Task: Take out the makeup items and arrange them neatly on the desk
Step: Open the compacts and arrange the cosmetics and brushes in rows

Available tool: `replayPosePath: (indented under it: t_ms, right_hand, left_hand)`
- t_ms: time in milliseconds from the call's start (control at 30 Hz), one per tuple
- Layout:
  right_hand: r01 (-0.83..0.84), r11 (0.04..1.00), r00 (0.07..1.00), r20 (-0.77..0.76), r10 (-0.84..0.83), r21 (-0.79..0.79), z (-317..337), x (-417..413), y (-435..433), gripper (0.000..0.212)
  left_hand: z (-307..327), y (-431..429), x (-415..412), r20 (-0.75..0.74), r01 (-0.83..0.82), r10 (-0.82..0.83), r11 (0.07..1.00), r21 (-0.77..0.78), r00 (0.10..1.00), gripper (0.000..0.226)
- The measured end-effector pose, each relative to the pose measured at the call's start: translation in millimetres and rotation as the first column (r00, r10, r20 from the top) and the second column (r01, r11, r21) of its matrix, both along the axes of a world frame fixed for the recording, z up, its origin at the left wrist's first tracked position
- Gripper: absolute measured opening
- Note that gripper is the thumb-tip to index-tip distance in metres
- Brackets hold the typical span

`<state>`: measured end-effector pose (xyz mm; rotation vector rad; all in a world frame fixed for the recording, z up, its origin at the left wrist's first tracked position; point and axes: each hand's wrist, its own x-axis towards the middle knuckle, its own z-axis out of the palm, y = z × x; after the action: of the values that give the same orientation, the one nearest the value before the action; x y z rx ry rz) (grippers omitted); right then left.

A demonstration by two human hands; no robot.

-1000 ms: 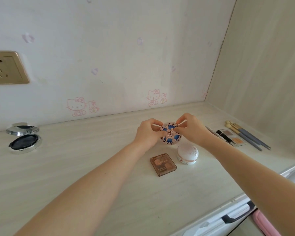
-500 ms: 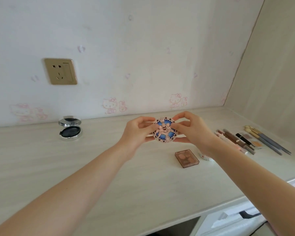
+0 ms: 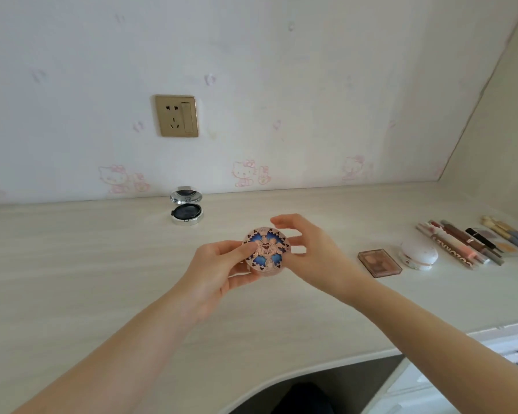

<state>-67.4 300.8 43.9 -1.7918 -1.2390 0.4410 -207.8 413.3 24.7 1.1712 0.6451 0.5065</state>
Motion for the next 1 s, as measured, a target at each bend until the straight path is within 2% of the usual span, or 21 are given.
replayPosePath:
  t_ms: [133,200,333,500,633,800,1000]
  right_hand:
    - [-0.224,0.973,0.939,0.257,0.231,-0.055,-12,-15,7,0.064]
    - [-0.248,0.965,0.914,0.311,0.261,-0.082,-16,-19,10,0.063]
    - [-0.223,0.973,0.935,0.270,0.228,-0.051,-18,-22,20,0.059]
    - [-0.184,0.983,0.972,0.147,0.183,-0.006,-18,-23,28,0.051]
    - [-0.151,0.988,0.964,0.217,0.155,-0.035,-16,-19,32,0.051]
    - [-0.177,0.975,0.898,0.383,0.216,-0.134,-12,-15,32,0.061]
    - [-0.217,0.967,0.879,0.406,0.252,-0.130,-4,-16,37,0.066]
  left_hand:
    - [-7,7,-21,-0.005,-0.029,0.029,0.998,-0.050,1.000,0.032]
    - [-9,8,-27,0.021,-0.031,0.033,0.995,-0.092,0.999,0.031]
    - [-12,10,-32,0.103,-0.007,0.026,0.984,-0.177,0.994,0.033]
    - [-10,9,-25,0.250,0.057,0.051,0.911,-0.408,0.967,0.041]
    - [-14,11,-15,0.345,0.129,0.071,0.843,-0.522,0.936,0.045]
    - [-25,16,-12,0.328,0.109,0.075,0.854,-0.509,0.942,0.057]
    - [-26,18,-13,0.328,0.102,0.077,0.863,-0.494,0.941,0.053]
